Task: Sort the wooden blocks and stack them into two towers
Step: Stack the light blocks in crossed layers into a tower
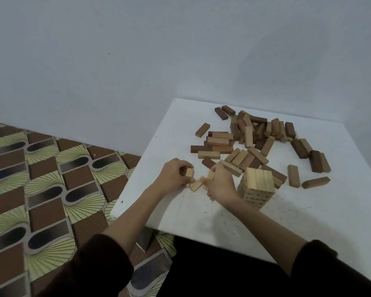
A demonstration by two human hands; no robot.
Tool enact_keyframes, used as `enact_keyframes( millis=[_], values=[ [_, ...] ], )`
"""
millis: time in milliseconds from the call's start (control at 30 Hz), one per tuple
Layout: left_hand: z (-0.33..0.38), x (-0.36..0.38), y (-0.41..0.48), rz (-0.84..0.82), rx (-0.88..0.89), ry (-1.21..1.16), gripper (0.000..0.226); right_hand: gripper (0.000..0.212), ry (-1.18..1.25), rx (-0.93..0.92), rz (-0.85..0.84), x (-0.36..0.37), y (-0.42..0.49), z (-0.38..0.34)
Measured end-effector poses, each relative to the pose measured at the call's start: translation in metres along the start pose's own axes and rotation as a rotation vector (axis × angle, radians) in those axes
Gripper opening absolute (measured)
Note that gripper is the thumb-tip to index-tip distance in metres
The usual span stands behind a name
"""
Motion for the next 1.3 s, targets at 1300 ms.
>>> enact_keyframes(
  millis=[1300],
  values=[
    [-0.006, 0.010, -0.023, 0.005, 0.125, -0.039, 0.085, 0.061, -0.096, -0.281, -0.022, 0.009, -0.004, -0.001]
  ],
)
Point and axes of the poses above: each hand's wrist, its own y-axis towards the middle knuckle, its own x-axis out of the palm, z = x × y, the point moved 10 cm from there along y, towards the middle knuckle, and after that the axes turned 6 degrees about -y, right-handed, at the moved point
